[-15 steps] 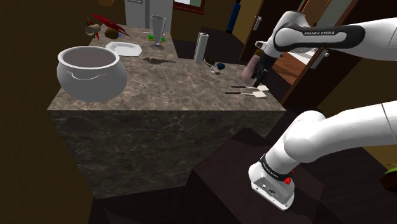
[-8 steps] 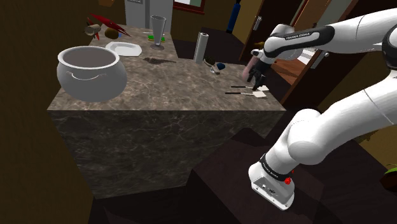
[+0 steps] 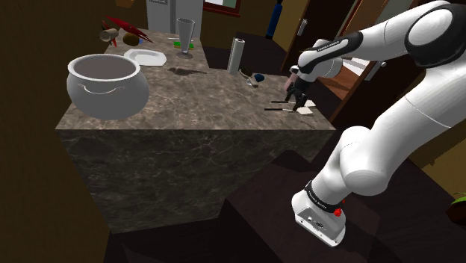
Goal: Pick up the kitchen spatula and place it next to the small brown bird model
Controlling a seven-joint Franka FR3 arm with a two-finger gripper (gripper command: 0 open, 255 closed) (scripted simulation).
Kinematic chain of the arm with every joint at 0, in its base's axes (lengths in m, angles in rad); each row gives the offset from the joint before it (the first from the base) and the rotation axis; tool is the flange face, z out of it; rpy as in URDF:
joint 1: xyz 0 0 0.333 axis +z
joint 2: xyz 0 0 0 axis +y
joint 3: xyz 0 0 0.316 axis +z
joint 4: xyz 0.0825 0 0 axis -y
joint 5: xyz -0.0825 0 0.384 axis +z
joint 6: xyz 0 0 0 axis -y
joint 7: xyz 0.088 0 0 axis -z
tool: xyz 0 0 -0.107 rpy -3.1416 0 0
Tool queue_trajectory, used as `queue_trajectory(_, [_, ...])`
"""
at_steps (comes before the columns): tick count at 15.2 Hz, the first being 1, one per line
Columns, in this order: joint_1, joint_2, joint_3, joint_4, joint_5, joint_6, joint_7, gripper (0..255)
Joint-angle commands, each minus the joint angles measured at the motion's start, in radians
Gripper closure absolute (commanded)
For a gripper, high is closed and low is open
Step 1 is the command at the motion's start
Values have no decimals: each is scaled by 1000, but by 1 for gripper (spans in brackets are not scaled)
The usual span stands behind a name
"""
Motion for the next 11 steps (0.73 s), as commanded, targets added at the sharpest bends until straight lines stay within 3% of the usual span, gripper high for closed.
queue_trajectory(1, [14,29,-15,-15,31,32,-23,0])
queue_trajectory(2, [27,57,-29,-23,64,56,-48,0])
queue_trajectory(10, [25,57,-27,-23,64,55,-48,0])
queue_trajectory(11, [25,57,-27,-23,64,55,-48,255])
